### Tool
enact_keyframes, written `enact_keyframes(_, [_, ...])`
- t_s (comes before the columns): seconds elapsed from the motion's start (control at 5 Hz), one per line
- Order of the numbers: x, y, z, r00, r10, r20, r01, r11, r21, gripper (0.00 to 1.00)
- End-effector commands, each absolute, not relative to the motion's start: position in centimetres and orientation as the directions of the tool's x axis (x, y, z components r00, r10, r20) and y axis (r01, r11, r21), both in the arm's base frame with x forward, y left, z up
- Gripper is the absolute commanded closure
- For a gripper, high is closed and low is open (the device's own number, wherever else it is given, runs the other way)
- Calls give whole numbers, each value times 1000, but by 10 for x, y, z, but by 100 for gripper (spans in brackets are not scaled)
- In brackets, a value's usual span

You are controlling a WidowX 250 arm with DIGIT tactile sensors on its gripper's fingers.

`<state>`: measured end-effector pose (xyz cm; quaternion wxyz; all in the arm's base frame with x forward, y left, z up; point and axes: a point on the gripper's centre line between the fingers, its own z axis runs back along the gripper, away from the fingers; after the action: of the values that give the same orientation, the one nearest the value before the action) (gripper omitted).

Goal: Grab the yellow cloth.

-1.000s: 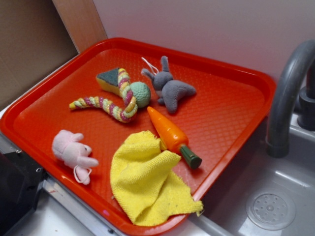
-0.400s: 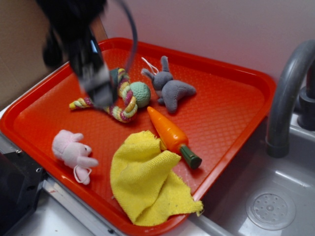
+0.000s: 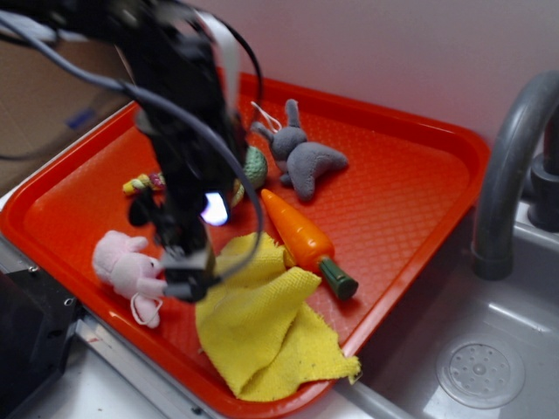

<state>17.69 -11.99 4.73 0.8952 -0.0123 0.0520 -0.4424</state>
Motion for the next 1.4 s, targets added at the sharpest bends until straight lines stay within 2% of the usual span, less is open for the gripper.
enact_keyframes(0.0, [167, -167, 54, 501, -865, -9, 865, 500, 52, 0])
enact_keyframes(0.2, [160, -181, 53, 436, -900, -24, 900, 436, -1, 0])
enact_keyframes(0.4, [149, -183, 54, 369, -929, -42, 921, 371, -117, 0])
enact_keyframes(0.6, [144, -177, 55, 411, -909, -70, 894, 417, -164, 0])
enact_keyframes(0.8, [142, -176, 55, 513, -851, -110, 843, 524, -124, 100])
enact_keyframes(1.0, [141, -176, 55, 544, -832, -108, 825, 554, -112, 100])
enact_keyframes(1.2, [142, -176, 55, 530, -843, -91, 840, 537, -81, 100])
